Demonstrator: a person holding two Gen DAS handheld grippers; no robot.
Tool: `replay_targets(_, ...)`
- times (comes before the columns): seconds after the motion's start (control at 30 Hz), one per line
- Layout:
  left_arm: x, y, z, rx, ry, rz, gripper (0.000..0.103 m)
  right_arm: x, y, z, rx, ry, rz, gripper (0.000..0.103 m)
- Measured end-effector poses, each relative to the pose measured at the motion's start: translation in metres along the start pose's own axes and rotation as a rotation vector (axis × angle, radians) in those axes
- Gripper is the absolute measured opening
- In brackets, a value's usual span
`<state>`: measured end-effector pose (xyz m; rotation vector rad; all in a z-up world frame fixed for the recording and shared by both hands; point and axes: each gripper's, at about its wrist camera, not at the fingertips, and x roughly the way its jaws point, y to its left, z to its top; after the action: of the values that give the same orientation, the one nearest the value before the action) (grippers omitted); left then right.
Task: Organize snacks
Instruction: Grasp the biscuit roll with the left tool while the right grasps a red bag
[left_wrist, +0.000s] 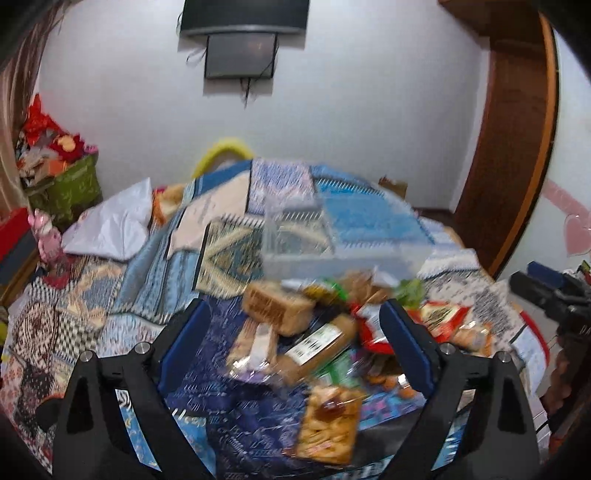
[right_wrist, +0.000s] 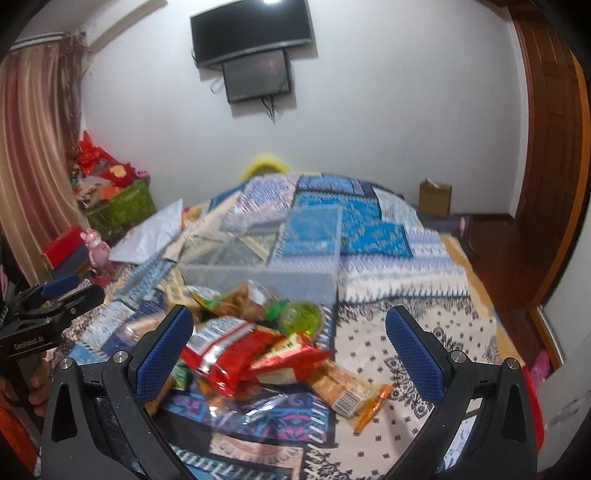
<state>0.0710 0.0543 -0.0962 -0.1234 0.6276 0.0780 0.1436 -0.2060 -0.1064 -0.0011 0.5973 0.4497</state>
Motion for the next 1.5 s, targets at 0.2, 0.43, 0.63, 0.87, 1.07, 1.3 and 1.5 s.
replay_targets(0.2,0.037,0.015,-0.016,-0.017,0.105,0.009,0.091,0.029,-0.009,-0.012,0.002,0.094,0.004,0.103)
replay_targets(0.43,0.069,0.032,-0.024,-0.04,0.182,0.041,0.081,0.056,-0.013,-0.023,-0.002,0.176,0.025,0.096)
replay_targets(0.63,0.092,0.041,-0.031,-0.053,0.229,0.037,0.077,0.074,-0.016,-0.027,0.02,0.226,0.096,0.083)
replay_targets(0.87,0.114,0.044,-0.036,-0.079,0.272,0.035,0.066,0.086,-0.013,-0.03,0.01,0.254,0.138,0.074)
replay_targets(1.07,0.129,0.049,-0.04,-0.125,0.308,0.018,0.046,0.093,-0.01,-0.031,-0.017,0.272,0.125,0.07)
replay_targets(1.3,0.12,0.047,-0.042,-0.11,0.298,0.025,0.045,0.094,-0.017,-0.028,0.034,0.275,0.132,0.052)
replay_targets(1.5,0.095,0.045,-0.039,-0.083,0.266,0.032,0.045,0.083,-0.015,-0.024,0.049,0.245,0.132,0.041)
